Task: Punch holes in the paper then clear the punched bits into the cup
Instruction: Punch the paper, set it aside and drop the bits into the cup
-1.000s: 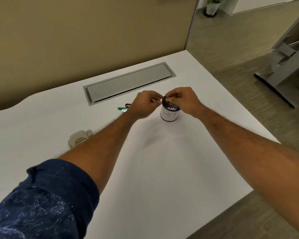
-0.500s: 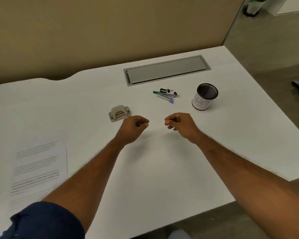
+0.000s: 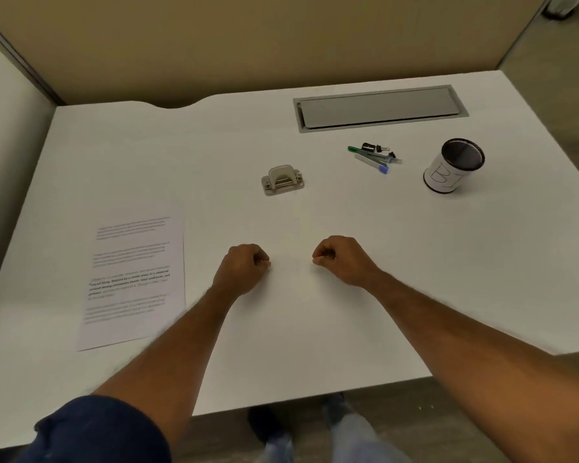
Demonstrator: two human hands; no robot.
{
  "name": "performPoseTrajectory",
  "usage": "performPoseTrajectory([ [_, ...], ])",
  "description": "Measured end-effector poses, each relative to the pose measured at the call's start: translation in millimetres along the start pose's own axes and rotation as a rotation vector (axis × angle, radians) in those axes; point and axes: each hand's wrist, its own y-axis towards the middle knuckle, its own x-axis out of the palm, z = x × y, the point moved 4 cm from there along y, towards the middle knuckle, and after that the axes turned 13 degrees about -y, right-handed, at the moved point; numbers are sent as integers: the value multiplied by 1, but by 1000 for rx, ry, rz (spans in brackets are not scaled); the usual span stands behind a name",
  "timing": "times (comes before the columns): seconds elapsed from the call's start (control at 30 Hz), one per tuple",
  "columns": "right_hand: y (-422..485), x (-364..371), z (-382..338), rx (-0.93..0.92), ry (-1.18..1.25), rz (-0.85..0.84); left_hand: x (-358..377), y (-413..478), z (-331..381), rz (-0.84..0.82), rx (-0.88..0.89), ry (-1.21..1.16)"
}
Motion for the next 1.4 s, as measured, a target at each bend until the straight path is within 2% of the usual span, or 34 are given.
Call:
performPoseTrajectory([
  [0.1, 1, 17, -1, 36, -71, 24, 4, -7, -16, 21, -53, -17],
  [0.23, 5, 32, -2, 82, -45, 45, 11, -10, -22, 58, -78, -52],
  [0.57, 9, 49, -7, 72, -105, 172, 27, -3, -8, 70, 74, 7],
  [0.8, 13, 52, -10, 140, -102, 198, 32, 0, -5, 124, 66, 19],
  [1.17, 12, 56, -14, 124, -153, 177, 38, 8, 6, 81, 85, 132],
  [1.4, 14, 57, -23, 52, -381, 99, 42, 6, 12, 63, 164, 273],
])
